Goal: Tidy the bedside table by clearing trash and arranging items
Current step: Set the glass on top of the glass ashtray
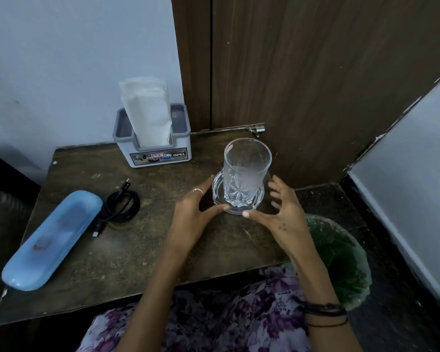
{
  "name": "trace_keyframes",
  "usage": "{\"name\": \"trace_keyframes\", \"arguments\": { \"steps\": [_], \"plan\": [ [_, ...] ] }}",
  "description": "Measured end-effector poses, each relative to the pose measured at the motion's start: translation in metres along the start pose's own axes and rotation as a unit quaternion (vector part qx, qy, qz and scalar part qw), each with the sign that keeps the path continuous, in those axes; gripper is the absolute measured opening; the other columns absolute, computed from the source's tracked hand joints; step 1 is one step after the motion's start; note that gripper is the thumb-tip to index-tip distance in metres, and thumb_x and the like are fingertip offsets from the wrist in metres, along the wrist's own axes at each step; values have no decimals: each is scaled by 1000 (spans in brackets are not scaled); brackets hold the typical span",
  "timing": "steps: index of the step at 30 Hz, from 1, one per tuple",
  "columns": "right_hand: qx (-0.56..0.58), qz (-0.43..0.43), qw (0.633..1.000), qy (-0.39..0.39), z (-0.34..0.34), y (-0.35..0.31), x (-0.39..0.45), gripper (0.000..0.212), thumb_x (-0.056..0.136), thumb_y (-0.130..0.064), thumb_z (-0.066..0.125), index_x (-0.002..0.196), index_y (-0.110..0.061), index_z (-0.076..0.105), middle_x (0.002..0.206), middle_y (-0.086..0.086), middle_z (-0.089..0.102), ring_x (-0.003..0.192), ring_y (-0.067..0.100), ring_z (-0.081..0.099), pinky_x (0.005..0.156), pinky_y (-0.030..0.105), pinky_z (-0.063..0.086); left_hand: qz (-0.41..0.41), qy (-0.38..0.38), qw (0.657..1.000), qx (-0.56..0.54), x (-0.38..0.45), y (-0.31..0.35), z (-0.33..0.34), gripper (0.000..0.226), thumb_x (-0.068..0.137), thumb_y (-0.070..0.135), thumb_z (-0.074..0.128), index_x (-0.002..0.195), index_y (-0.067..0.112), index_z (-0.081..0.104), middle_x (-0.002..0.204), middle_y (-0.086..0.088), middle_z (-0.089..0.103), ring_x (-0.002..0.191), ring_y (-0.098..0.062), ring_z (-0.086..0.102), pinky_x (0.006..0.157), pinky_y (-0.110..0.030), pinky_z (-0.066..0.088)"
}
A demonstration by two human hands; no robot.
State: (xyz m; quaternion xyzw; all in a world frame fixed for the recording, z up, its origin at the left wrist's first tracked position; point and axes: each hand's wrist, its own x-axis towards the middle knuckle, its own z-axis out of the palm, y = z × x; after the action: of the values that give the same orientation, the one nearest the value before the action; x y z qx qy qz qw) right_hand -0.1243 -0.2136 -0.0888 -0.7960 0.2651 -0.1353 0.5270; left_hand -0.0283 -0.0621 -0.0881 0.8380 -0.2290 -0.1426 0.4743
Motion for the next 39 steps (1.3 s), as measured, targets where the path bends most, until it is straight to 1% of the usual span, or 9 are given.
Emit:
{"name": "trace_keyframes", "arguments": {
  "steps": [3, 6, 9, 11, 15, 20, 26, 30, 39],
  "plan": [
    [11, 11, 1000, -1, 1, 5, -3, 87, 66, -17, 82, 140, -9, 38, 136, 8, 50, 112, 11, 50, 86, 8, 40, 16, 35, 999, 11, -6, 1, 2, 56, 70, 16, 77, 123, 17, 59, 125, -1, 62, 110, 1, 50, 82, 11, 26],
    [30, 1, 1000, -1, 2, 4, -5, 74, 69, -11, 80, 135, -10, 47, 131, 7, 56, 108, 7, 53, 85, 1, 42, 19, 46, 999, 18, -11, 0, 4, 55, 68, 13, 78, 121, 16, 61, 125, 0, 62, 111, 2, 48, 84, 12, 24],
    [58, -4, 998, -7, 1, 4, -3, 69, 69, -8, 79, 132, -11, 50, 125, 0, 58, 100, -5, 55, 94, 7, 43, -6, 66, 998, 19, -14, -2, 7, 51, 69, 15, 78, 118, 20, 63, 126, 0, 62, 112, 3, 48, 86, 12, 24],
    [76, -6, 997, -14, 0, 6, 4, 68, 69, -6, 77, 132, -10, 51, 121, -5, 57, 99, -10, 54, 94, 8, 43, -21, 86, 996, 21, -11, 0, 9, 47, 69, 17, 78, 114, 21, 66, 122, -2, 64, 110, -1, 54, 83, 8, 26],
    [101, -4, 994, -27, 0, 9, 30, 68, 70, -3, 75, 133, -7, 49, 126, -1, 57, 113, 6, 55, 88, 3, 42, -48, 102, 993, 25, 8, 7, 10, 42, 70, 23, 77, 111, 24, 68, 116, -4, 69, 106, -15, 63, 77, -4, 31],
    [111, -15, 993, -44, 3, 7, 73, 66, 72, -3, 75, 133, -7, 50, 130, 5, 58, 118, 9, 55, 102, 17, 41, -68, 123, 990, 12, 40, 7, 11, 40, 72, 27, 77, 111, 29, 67, 111, -4, 70, 103, -16, 63, 85, -16, 39],
    [123, -33, 990, -60, 12, 5, 117, 65, 74, 0, 73, 134, -6, 48, 133, 8, 56, 123, 17, 53, 106, 26, 39, -48, 133, 990, 29, 80, 4, 5, 41, 75, 27, 75, 115, 25, 65, 113, -9, 69, 107, -23, 62, 94, -29, 46],
    [127, -42, 989, -68, 17, 4, 135, 64, 74, -1, 72, 134, -6, 49, 133, 8, 56, 124, 16, 52, 109, 31, 38, -25, 146, 988, 36, 92, 0, 8, 42, 79, 27, 71, 119, 24, 62, 114, -10, 68, 108, -23, 60, 94, -33, 47],
    [128, -53, 988, -73, 22, 5, 146, 62, 76, 0, 70, 133, -10, 48, 122, -7, 57, 118, 9, 53, 105, 22, 38, -5, 162, 986, 44, 98, -5, 10, 40, 81, 29, 69, 120, 23, 61, 111, -6, 69, 104, -19, 61, 89, -31, 47]
  ]
}}
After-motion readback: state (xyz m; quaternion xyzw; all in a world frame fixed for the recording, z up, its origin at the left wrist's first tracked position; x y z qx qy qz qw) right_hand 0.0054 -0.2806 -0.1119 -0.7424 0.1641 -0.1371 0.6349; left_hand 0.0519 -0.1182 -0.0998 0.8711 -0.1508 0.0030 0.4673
